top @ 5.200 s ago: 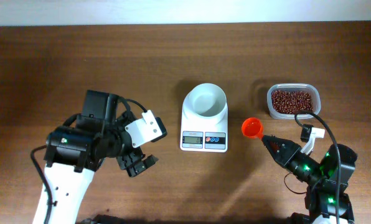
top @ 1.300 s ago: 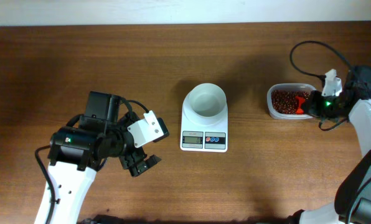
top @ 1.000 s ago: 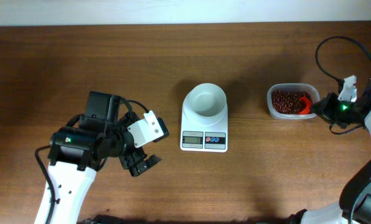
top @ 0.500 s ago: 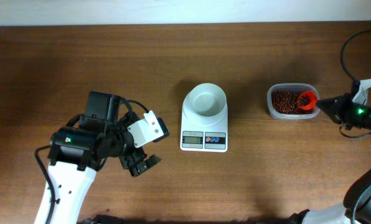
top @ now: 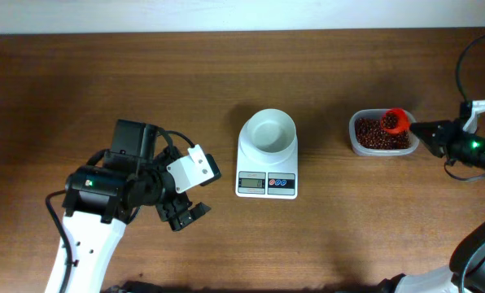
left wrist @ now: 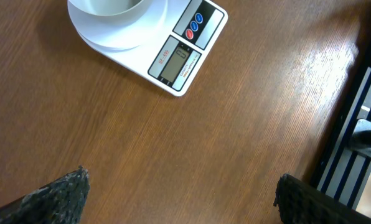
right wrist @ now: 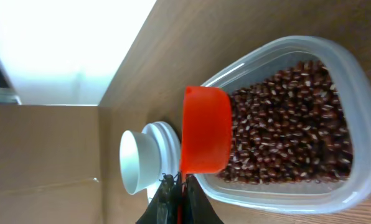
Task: Scoop and weigh 50g on scale
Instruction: 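Dip the scoop into the red beans and scoop them up, then carry the filled scoop with the right gripper over the white bowl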
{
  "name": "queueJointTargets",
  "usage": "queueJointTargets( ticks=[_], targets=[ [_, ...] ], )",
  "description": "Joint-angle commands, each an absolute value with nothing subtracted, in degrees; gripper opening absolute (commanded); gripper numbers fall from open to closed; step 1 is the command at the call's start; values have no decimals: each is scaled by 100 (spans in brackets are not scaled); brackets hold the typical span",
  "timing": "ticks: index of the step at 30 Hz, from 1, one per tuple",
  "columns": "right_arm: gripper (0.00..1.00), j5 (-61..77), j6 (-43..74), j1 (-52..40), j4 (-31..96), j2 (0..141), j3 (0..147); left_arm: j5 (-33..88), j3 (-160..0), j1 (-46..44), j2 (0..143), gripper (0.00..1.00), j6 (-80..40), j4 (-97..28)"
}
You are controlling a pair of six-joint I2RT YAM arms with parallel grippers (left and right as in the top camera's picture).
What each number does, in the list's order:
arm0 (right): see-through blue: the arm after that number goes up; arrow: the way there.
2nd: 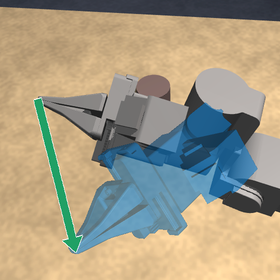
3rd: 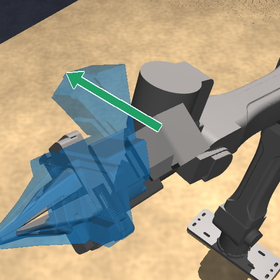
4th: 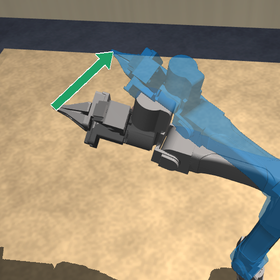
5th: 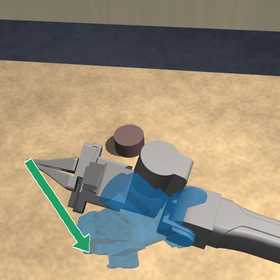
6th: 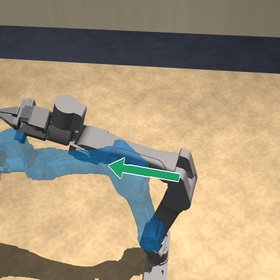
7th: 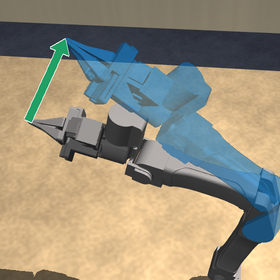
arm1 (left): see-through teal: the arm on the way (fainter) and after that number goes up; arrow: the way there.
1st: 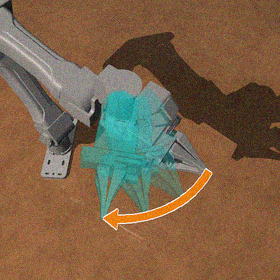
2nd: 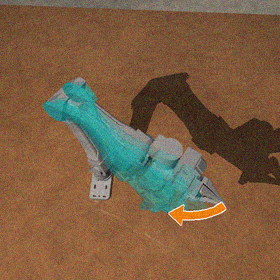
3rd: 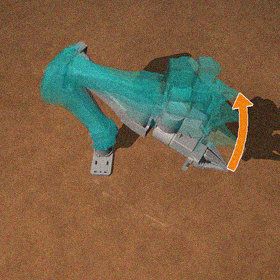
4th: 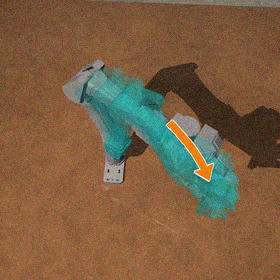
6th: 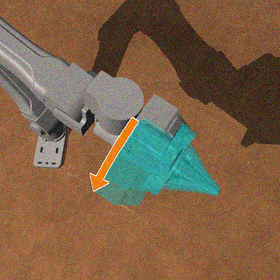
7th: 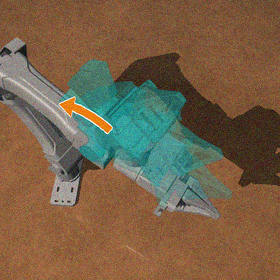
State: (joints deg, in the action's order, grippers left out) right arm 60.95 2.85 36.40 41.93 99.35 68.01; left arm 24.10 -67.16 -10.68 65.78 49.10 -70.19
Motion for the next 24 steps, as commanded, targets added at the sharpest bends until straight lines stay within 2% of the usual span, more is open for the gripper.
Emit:
queueJointTargets(
  ticks=[1, 6, 18, 24],
  targets=[
    [4, 6674, 246, 3671, 4180, 9970, 6761, 2528, -6678, -1033, 6528, 99, 4958, -7011],
    [4, 6862, 248, 3441, 4178, 9970, 6761, 2528, -6678, -1033, 6528, 99, 4958, -7008],
    [4, 6862, 611, 1769, 4010, 9970, 6761, 2528, -6678, -1033, 6528, 99, 4958, -7013],
    [4, 6877, 1243, 974, 3203, 9970, 6761, 2528, -6678, -1033, 6528, 99, 4958, -7011]
  ],
)
